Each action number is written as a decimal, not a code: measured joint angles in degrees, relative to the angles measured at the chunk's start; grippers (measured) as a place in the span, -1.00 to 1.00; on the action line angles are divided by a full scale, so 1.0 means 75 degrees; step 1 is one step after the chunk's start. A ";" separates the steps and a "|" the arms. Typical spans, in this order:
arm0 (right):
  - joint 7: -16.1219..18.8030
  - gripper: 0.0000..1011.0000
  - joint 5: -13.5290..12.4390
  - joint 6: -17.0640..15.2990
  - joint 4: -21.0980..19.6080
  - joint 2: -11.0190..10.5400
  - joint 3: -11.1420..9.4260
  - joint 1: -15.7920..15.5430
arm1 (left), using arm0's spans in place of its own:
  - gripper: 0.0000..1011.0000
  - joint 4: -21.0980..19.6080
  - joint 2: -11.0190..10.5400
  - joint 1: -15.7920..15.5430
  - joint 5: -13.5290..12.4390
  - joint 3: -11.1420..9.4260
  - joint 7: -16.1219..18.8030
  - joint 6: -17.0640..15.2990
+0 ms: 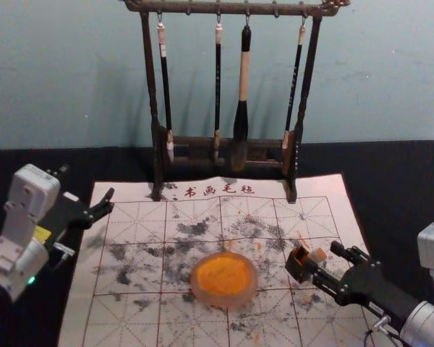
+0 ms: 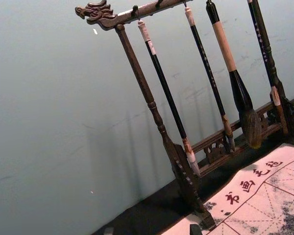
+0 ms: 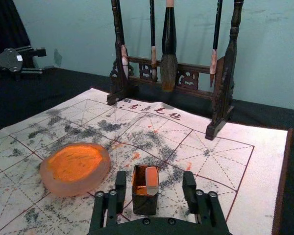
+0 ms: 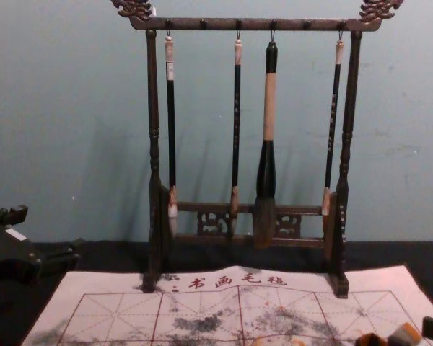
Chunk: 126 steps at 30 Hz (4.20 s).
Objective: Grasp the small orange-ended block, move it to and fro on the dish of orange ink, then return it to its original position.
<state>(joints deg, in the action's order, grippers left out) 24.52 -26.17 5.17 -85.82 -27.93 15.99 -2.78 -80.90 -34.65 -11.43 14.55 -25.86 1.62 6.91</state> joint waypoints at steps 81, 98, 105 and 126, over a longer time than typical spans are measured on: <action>0.0266 -0.81 -0.0050 -0.0042 -0.0592 -0.0185 -0.0284 -0.0111 | 0.98 0.0000 0.0000 0.0000 0.0000 0.0000 0.0000 0.0000; 0.0391 -0.81 -0.0138 -0.0098 -0.1017 -0.0387 -0.0412 -0.0065 | 0.98 0.0000 0.0000 0.0000 0.0000 0.0000 0.0000 0.0000; 0.0756 -0.81 -0.0129 -0.0210 -0.0754 -0.0399 -0.0057 0.0450 | 0.98 0.0000 0.0000 0.0000 0.0000 0.0000 0.0000 0.0000; 0.1908 -0.81 0.0042 -0.1323 -0.0247 -0.0815 0.1276 0.2158 | 0.98 0.0000 0.0000 0.0000 0.0000 0.0000 0.0000 0.0000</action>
<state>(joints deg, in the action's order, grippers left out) 38.83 -25.85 -4.76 -87.68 -34.05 25.56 13.40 -80.90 -34.65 -11.43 14.55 -25.86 1.62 6.91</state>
